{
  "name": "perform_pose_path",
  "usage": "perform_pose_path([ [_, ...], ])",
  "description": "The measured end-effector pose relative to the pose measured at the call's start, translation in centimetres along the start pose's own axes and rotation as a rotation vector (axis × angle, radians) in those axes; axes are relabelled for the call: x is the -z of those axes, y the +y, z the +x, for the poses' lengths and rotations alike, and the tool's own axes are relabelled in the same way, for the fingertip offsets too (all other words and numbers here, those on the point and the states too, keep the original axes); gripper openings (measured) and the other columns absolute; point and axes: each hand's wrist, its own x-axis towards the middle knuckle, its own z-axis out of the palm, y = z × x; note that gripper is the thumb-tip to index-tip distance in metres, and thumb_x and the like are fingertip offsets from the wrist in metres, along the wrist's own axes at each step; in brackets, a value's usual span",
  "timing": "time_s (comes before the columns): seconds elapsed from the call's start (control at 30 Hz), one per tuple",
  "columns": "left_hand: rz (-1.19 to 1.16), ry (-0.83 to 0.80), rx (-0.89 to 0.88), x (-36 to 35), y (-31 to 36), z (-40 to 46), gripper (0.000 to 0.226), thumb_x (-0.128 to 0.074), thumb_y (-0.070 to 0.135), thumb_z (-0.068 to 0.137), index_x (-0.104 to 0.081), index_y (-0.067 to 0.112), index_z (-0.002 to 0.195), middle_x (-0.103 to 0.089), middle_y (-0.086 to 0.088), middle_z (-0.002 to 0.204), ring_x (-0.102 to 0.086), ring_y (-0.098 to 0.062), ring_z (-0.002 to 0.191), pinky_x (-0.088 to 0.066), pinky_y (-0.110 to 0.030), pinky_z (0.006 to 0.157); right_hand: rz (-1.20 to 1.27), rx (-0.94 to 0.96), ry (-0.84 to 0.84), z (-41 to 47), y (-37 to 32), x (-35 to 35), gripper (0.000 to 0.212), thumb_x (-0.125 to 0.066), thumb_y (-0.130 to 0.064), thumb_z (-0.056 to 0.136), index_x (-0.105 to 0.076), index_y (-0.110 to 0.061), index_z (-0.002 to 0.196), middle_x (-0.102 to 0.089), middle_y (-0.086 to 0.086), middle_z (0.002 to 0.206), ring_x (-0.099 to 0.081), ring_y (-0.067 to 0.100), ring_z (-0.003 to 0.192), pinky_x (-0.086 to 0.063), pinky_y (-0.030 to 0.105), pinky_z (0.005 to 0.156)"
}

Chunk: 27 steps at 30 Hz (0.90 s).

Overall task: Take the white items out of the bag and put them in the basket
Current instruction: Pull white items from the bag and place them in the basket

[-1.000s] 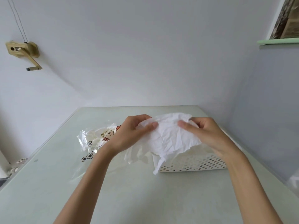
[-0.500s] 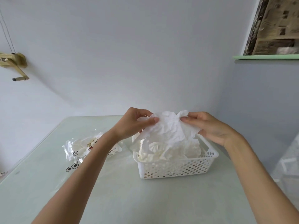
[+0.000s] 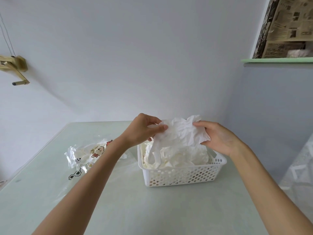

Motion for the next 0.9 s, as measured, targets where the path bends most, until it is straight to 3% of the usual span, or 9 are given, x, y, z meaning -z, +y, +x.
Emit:
perform_pose_path([
  [0.1, 0.04, 0.03, 0.017, 0.8, 0.2, -0.8, 0.023, -0.068, 0.028, 0.088, -0.072, 0.007, 0.08, -0.055, 0.013, 0.051, -0.044, -0.003, 0.045, -0.037, -0.013, 0.046, -0.103, 0.109, 0.205, 0.3, 0.0, -1.0, 0.04, -0.076, -0.038, 0.076, -0.07, -0.012, 0.106, -0.064, 0.011, 0.119, -0.057, 0.022, 0.115, -0.037, 0.04, 0.104],
  [0.2, 0.008, 0.069, -0.018, 1.9, 0.6, -2.4, 0.023, -0.062, 0.028, 0.092, -0.07, 0.013, 0.075, -0.053, 0.016, 0.048, -0.04, -0.003, 0.039, -0.034, -0.011, 0.047, -0.179, 0.325, 0.383, 0.0, -0.4, -2.2, 0.026, -0.064, -0.033, 0.089, -0.068, -0.008, 0.091, -0.063, 0.006, 0.092, -0.059, 0.021, 0.091, -0.042, 0.035, 0.085],
  [0.33, 0.027, 0.075, -0.042, 3.6, 0.9, -3.4, 0.024, -0.055, 0.03, 0.095, -0.072, 0.017, 0.084, -0.066, 0.011, 0.058, -0.04, -0.004, 0.035, -0.041, -0.017, 0.053, -0.344, 0.486, 0.381, -0.6, -0.9, -3.7, 0.041, -0.053, -0.033, 0.095, -0.048, 0.008, 0.087, -0.043, 0.004, 0.078, -0.039, 0.019, 0.072, -0.031, 0.032, 0.069],
  [0.43, 0.16, 0.008, 0.043, 4.2, -0.1, -1.3, 0.026, -0.054, 0.032, 0.096, -0.072, 0.016, 0.088, -0.072, 0.003, 0.076, -0.048, -0.006, 0.04, -0.04, -0.011, 0.053, -0.425, 0.396, 0.422, 0.3, 0.0, -2.9, 0.037, -0.049, -0.027, 0.097, -0.051, 0.01, 0.093, -0.043, 0.006, 0.076, -0.042, 0.018, 0.068, -0.038, 0.026, 0.061],
  [0.5, 0.288, -0.093, 0.124, 3.1, -1.4, 1.1, 0.025, -0.053, 0.03, 0.097, -0.071, 0.017, 0.088, -0.072, 0.006, 0.076, -0.057, -0.007, 0.045, -0.04, -0.011, 0.055, -0.424, 0.255, 0.443, 1.3, 1.1, -1.6, 0.029, -0.05, -0.022, 0.097, -0.061, 0.004, 0.093, -0.057, 0.008, 0.079, -0.055, 0.014, 0.068, -0.047, 0.016, 0.054],
  [0.6, 0.453, -0.183, 0.191, 0.2, -3.5, 4.5, 0.019, -0.054, 0.033, 0.094, -0.068, 0.026, 0.084, -0.069, 0.016, 0.067, -0.065, 0.0, 0.053, -0.045, -0.022, 0.072, -0.476, 0.107, 0.515, 2.9, 3.7, 0.9, 0.025, -0.053, -0.018, 0.093, -0.066, 0.003, 0.091, -0.064, 0.01, 0.08, -0.061, 0.018, 0.071, -0.056, 0.028, 0.061],
  [0.7, 0.597, -0.122, 0.178, -2.1, -5.0, 6.9, 0.016, -0.056, 0.036, 0.09, -0.07, 0.031, 0.086, -0.07, 0.014, 0.066, -0.062, 0.004, 0.058, -0.039, -0.022, 0.063, -0.687, 0.098, 0.66, 4.3, 5.5, 3.0, 0.026, -0.056, -0.023, 0.088, -0.064, 0.0, 0.081, -0.062, 0.005, 0.07, -0.06, 0.021, 0.066, -0.055, 0.042, 0.068],
  [0.8, 0.679, -0.036, 0.167, -3.5, -5.7, 8.2, 0.013, -0.06, 0.035, 0.089, -0.072, 0.029, 0.09, -0.073, 0.008, 0.076, -0.064, -0.005, 0.073, -0.038, -0.024, 0.063, -0.946, 0.13, 0.737, 4.8, 6.3, 3.7, 0.021, -0.058, -0.032, 0.091, -0.068, -0.016, 0.1, -0.071, 0.004, 0.096, -0.066, 0.025, 0.076, -0.051, 0.033, 0.072],
  [0.9, 0.724, 0.086, 0.155, -4.2, -5.9, 8.3, 0.017, -0.064, 0.034, 0.089, -0.067, 0.03, 0.105, -0.069, 0.012, 0.105, -0.062, -0.014, 0.102, -0.037, -0.025, 0.073, -1.195, 0.173, 0.706, 5.3, 6.5, 3.7, 0.025, -0.058, -0.032, 0.093, -0.062, -0.02, 0.116, -0.069, 0.007, 0.108, -0.064, 0.03, 0.096, -0.046, 0.033, 0.077],
])
